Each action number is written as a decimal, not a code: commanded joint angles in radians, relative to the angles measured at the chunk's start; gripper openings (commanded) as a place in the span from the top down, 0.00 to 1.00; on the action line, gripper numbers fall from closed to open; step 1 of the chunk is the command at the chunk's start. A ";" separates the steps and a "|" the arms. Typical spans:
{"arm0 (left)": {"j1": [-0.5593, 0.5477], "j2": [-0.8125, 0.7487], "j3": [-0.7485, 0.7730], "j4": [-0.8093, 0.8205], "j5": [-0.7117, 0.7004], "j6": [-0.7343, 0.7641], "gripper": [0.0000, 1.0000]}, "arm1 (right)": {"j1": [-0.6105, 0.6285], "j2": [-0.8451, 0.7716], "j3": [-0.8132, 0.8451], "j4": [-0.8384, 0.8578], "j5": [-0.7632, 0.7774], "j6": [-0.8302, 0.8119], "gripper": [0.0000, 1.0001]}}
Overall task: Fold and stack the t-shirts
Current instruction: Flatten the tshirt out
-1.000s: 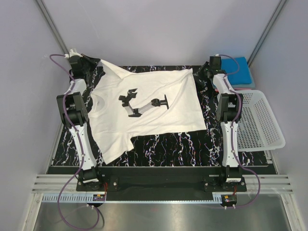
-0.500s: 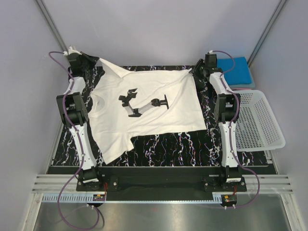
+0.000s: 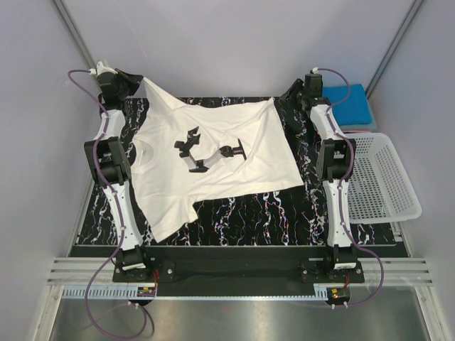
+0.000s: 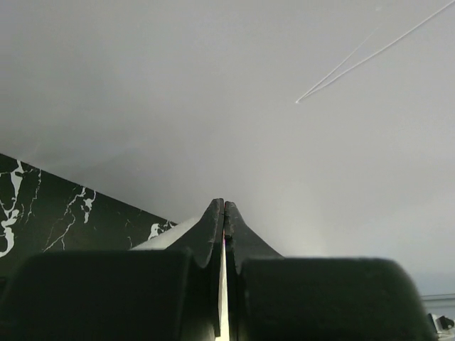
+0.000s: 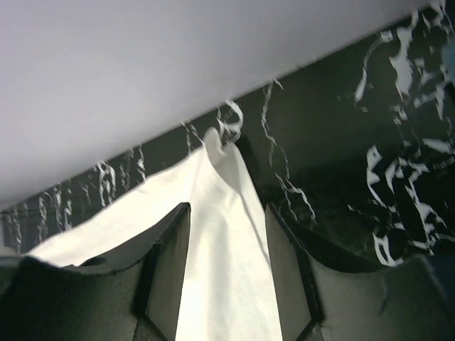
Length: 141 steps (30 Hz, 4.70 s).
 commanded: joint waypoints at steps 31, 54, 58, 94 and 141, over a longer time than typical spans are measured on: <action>-0.224 -0.882 -1.110 -0.468 -0.324 -0.240 0.01 | 0.075 -0.904 -0.931 -0.479 0.126 0.087 0.48; -0.324 -1.651 -1.635 -1.380 -0.603 -0.792 0.54 | 0.161 -1.099 -1.268 -0.466 0.261 0.349 0.48; -0.350 -1.656 -1.697 -1.320 -0.553 -0.775 0.82 | 0.161 -1.086 -1.267 -0.456 0.266 0.334 0.48; -0.351 -1.330 -1.413 -1.297 -0.757 -0.707 0.44 | 0.162 -1.020 -1.182 -0.467 0.350 0.286 0.46; -0.519 -1.303 -1.625 -1.146 -0.750 -0.652 0.57 | 0.161 -0.993 -1.276 -0.418 0.278 0.332 0.43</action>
